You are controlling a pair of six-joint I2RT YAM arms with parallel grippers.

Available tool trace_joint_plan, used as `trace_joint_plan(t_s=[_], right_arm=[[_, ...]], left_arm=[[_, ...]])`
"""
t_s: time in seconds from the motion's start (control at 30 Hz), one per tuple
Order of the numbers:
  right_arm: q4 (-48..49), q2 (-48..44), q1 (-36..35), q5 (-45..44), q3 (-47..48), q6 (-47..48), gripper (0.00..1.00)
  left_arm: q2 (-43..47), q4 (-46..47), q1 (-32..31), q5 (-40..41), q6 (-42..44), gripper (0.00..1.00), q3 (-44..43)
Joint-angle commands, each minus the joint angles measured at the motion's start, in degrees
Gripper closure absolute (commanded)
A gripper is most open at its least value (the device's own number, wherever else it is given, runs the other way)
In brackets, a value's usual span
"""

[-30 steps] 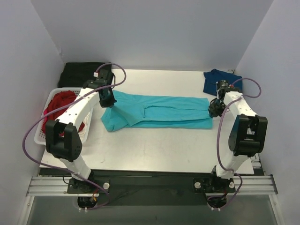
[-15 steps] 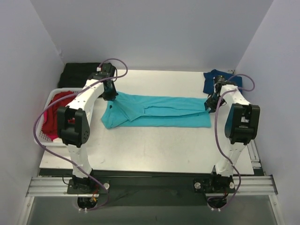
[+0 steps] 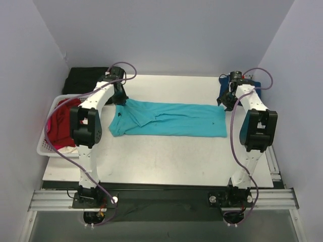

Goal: Fold and stack the t-shirts
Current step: Fold the other side of the tshirt into a rectangle

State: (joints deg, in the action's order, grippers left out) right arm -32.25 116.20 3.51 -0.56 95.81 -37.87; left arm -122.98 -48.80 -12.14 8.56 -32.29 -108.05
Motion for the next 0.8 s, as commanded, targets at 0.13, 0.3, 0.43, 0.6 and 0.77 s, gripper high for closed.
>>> trace_joint_plan(t_s=[0.13,0.3,0.43,0.6,0.77], right_arm=[[-2.2,-3.5,-5.8,0.1,-3.2,2.3,0.57],[-2.2,-4.0,-9.0,0.1,-5.1,2.2,0.57],[-2.2,-3.4,-13.0,0.1,-4.0,3.2,0.57],[-2.2,-1.9,-18.3,3.6,-0.9,4.0,0.57],[-2.2,1.3,-23.9,6.8,5.2,5.1,0.57]], left_arm=[[-3.5,4.6,1.9,-3.1,1.2,0.91,-4.5],[-4.6,10.2,1.8,-8.4,4.1,0.88,-4.7],[-4.0,11.5,1.6,-8.6,5.6,0.76,-4.0],[-0.3,13.4,1.3,-7.6,7.2,0.31,0.6],[3.9,13.3,1.4,-7.8,7.1,0.25,4.9]])
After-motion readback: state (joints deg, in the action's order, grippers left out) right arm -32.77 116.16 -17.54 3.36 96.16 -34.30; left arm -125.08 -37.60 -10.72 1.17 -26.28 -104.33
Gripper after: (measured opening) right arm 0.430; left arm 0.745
